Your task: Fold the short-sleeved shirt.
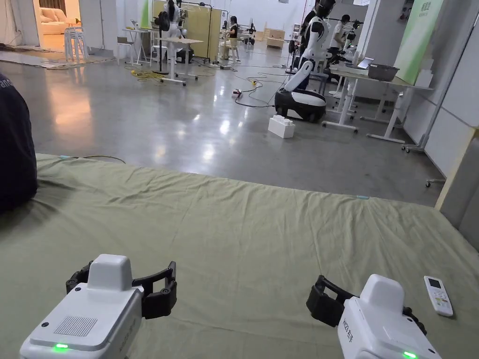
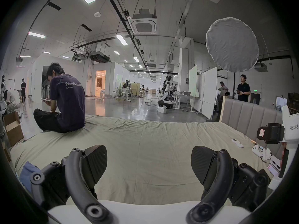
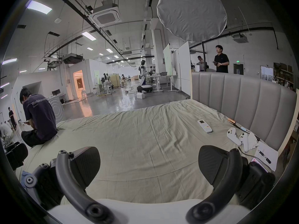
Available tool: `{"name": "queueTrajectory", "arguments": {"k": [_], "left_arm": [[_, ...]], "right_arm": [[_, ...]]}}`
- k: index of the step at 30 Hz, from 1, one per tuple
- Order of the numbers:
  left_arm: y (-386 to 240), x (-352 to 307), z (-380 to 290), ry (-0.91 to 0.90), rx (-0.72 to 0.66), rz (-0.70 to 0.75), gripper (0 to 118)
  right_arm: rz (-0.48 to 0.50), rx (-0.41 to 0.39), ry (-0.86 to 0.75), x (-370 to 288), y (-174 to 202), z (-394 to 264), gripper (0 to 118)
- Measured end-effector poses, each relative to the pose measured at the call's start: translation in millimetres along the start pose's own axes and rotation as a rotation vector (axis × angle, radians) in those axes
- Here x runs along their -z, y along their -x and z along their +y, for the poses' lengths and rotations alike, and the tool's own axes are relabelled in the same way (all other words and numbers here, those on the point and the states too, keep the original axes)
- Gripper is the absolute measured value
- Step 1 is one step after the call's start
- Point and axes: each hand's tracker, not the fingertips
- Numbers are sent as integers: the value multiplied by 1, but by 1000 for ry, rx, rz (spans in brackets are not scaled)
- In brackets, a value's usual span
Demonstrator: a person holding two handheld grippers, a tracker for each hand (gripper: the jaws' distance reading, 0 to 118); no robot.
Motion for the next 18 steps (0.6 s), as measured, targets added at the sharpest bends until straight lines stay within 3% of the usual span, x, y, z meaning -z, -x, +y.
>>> {"name": "queueTrajectory", "arguments": {"k": [8,14,16,18], "left_arm": [[1,2,0,1,18,32,105],[1,2,2,-5,29,57,105],[1,3,2,-9,36,61,105],[1,4,3,-14,41,68,105]], "right_arm": [[32,-41,-72,-1,5,-6,118],[18,-160,-171,0,7,-11,118],[55,-86,-116,1,4,-13,118],[51,-92,-127,2,2,-12,118]]}}
